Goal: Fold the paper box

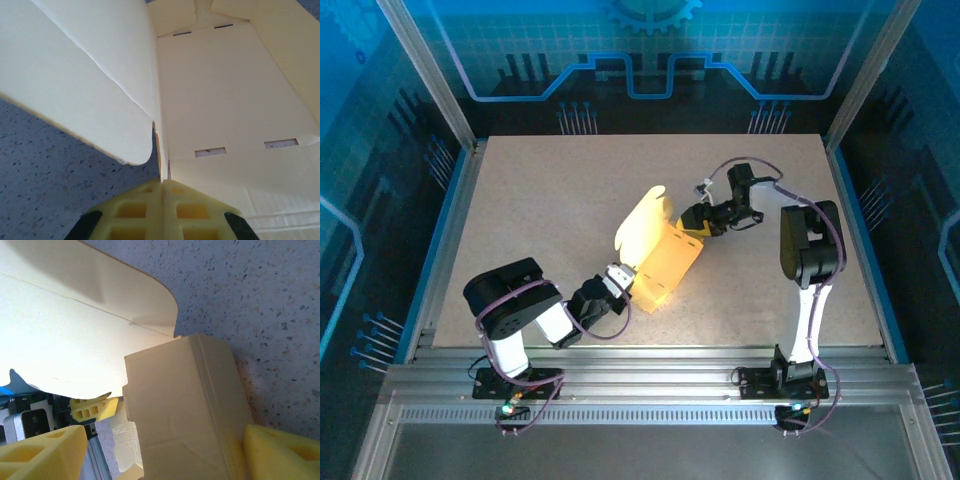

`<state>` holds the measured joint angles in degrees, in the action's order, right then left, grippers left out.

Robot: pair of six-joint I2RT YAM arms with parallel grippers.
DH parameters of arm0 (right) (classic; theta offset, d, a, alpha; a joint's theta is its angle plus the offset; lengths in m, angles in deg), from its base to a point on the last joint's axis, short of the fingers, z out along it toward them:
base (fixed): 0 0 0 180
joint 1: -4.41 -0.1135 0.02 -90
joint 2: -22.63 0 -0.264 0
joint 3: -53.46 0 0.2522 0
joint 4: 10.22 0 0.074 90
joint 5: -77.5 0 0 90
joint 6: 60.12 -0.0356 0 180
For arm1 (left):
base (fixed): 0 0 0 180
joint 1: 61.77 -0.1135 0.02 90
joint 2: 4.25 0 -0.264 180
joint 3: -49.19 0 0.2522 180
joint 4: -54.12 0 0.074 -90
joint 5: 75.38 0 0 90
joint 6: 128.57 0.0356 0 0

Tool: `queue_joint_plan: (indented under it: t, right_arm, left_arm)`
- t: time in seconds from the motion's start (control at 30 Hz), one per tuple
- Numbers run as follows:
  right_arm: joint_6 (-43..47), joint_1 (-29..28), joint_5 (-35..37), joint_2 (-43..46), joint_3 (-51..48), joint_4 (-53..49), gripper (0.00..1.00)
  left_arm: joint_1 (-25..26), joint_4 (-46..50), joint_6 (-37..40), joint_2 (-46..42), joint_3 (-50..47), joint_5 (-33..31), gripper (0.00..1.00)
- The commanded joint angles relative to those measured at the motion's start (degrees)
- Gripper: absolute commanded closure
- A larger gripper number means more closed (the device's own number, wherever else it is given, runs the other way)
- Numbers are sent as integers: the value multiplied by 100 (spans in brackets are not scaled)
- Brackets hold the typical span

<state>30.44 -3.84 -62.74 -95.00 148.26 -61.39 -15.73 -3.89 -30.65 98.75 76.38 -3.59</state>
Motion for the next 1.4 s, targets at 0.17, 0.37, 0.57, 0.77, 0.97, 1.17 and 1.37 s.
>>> queue_joint_plan:
  t: [0.17, 0.37, 0.57, 0.77, 0.97, 1.17, 1.37]
  right_arm:
    - [-789, -145, 33, 328, -385, 576, 34]
    - [-566, -199, 200, 301, -432, 395, 45]
    - [97, -326, 783, 284, -253, -93, 47]
    - [542, -456, 1342, 276, -146, -378, 54]
    - [700, -659, 1855, 190, -109, -518, 57]
    - [761, -887, 2693, 143, -92, -575, 57]
    - [819, -1009, 3137, 205, -97, -548, 65]
  left_arm:
    - [45, 523, 148, 10, 36, 45, 100]
    - [45, 496, 128, 9, 2, 26, 100]
    - [45, 496, 113, -5, -11, 3, 100]
    - [46, 491, 87, -5, -8, -13, 100]
    - [45, 505, 68, 0, -3, -23, 100]
    - [45, 503, 57, -2, -12, -29, 100]
    - [46, 497, 53, -4, -19, -47, 100]
